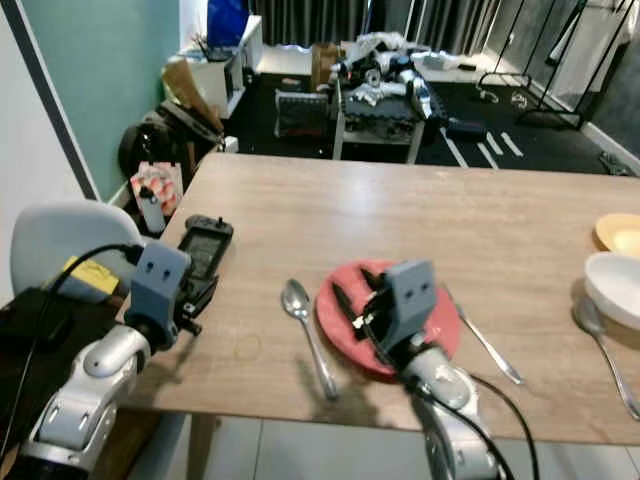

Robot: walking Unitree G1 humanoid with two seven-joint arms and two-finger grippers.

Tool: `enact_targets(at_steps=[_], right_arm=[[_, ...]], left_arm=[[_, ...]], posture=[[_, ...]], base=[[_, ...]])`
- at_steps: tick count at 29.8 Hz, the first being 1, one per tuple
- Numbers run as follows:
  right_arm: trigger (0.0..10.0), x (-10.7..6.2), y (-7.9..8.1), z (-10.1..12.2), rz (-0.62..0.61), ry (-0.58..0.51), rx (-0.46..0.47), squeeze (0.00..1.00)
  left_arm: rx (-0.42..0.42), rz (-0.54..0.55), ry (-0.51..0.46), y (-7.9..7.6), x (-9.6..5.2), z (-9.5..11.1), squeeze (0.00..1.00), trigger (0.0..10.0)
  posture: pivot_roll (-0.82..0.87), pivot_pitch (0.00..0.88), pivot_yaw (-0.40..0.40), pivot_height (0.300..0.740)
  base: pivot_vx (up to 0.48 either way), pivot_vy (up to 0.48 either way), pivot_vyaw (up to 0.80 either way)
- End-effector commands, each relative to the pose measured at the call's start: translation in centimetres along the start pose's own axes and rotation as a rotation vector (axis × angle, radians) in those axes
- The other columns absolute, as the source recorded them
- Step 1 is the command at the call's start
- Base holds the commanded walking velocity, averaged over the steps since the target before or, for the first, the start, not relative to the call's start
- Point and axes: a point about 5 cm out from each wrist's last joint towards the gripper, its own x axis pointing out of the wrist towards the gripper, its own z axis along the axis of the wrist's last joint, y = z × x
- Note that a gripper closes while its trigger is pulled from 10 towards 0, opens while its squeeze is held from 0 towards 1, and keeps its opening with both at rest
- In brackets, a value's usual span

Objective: Setting the table

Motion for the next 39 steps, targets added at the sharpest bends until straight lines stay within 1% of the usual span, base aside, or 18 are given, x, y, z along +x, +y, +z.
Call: enact_targets(at_steps=[1, 2, 3, 4, 6, 7, 9, 11, 13, 14, 16, 19, 28, 30, 36, 39], right_arm=[[10.0, -0.2, 1.3, -0.6, 0.066, 0.032, 0.014, 0.0], [10.0, -0.2, 1.3, -0.6, 0.066, 0.032, 0.014, 0.0], [10.0, -0.2, 2.1, -0.9, 0.103, 0.053, 0.007, 0.0], [10.0, -0.2, 2.1, -0.9, 0.103, 0.053, 0.007, 0.0], [10.0, 0.0, 3.1, -1.4, 0.142, 0.097, -0.025, 0.0], [10.0, 0.0, 3.1, -1.4, 0.142, 0.097, -0.025, 0.0], [10.0, 0.2, 3.0, -2.0, 0.12, 0.151, -0.062, 0.0], [10.0, 0.2, 2.9, -2.3, 0.103, 0.172, -0.077, 0.0], [10.0, 0.2, 2.6, -3.0, 0.062, 0.219, -0.072, 0.0], [10.0, 0.2, 2.6, -3.0, 0.062, 0.219, -0.072, 0.0], [10.0, 0.2, 2.5, -3.5, 0.018, 0.259, -0.064, 0.0], [10.0, 0.6, 2.4, -4.0, -0.054, 0.285, -0.036, 0.0], [10.0, 0.9, 1.9, -5.5, -0.203, 0.327, 0.099, 0.0], [10.0, 1.0, 1.7, -5.7, -0.235, 0.326, 0.119, 0.0], [10.0, 1.3, 1.5, -5.6, -0.265, 0.316, 0.109, 0.0], [10.0, 1.7, 1.4, -5.1, -0.29, 0.271, 0.13, 0.0]], left_arm=[[0.014, -0.007, 0.037, 0.0, -0.3, -0.8, 0.0, 10.0], [0.014, -0.007, 0.037, 0.0, -0.3, -0.8, 0.0, 10.0], [0.009, -0.011, 0.04, 0.2, -0.4, -0.8, 0.0, 10.0], [0.009, -0.011, 0.04, 0.2, -0.4, -0.8, 0.0, 10.0], [-0.001, -0.019, 0.04, 0.7, -0.5, -0.6, 0.0, 10.0], [-0.001, -0.019, 0.04, 0.7, -0.5, -0.6, 0.0, 10.0], [-0.003, -0.023, 0.037, 1.1, -0.5, -0.4, 0.0, 10.0], [-0.003, -0.023, 0.036, 1.1, -0.6, -0.3, 0.0, 10.0], [-0.005, -0.024, 0.031, 1.1, -0.6, -0.2, 0.0, 10.0], [-0.005, -0.024, 0.031, 1.1, -0.6, -0.2, 0.0, 10.0], [-0.008, -0.022, 0.028, 1.1, -0.6, -0.1, 0.0, 10.0], [-0.01, -0.021, 0.025, 1.2, -0.6, 0.0, 0.0, 10.0], [-0.013, -0.015, 0.024, 1.5, -0.7, 0.2, 0.0, 10.0], [-0.013, -0.013, 0.023, 1.5, -0.8, 0.3, 0.0, 10.0], [-0.014, -0.011, 0.025, 1.5, -0.8, 0.2, 0.0, 10.0], [-0.015, -0.012, 0.027, 1.4, -0.8, 0.3, 0.0, 10.0]], posture=[[0.08, 0.078, 0.074, 0.74], [0.08, 0.078, 0.074, 0.74], [0.08, 0.078, 0.074, 0.74], [0.08, 0.078, 0.074, 0.74], [0.08, 0.081, 0.072, 0.74], [0.08, 0.081, 0.072, 0.74], [0.08, 0.082, 0.072, 0.74], [0.08, 0.082, 0.072, 0.74], [0.08, 0.084, 0.068, 0.74], [0.08, 0.084, 0.068, 0.74], [0.08, 0.086, 0.067, 0.74], [0.09, 0.087, 0.064, 0.74], [0.1, 0.09, 0.063, 0.74], [0.1, 0.092, 0.062, 0.74], [0.1, 0.094, 0.062, 0.74], [0.11, 0.098, 0.063, 0.74]], base=[[0.0, 0.0, 0.0], [0.0, 0.0, 0.0], [0.0, 0.0, 0.0], [0.0, 0.0, 0.0], [0.0, 0.0, 0.0], [0.0, 0.0, 0.0], [0.0, 0.0, 0.0], [0.0, 0.0, 0.0], [0.0, 0.0, 0.0], [0.0, 0.0, 0.0], [0.0, 0.0, 0.0], [0.0, 0.0, 0.0], [0.0, 0.0, 0.0], [0.0, 0.0, 0.0], [0.0, 0.0, 0.0], [0.0, 0.0, 0.0]])
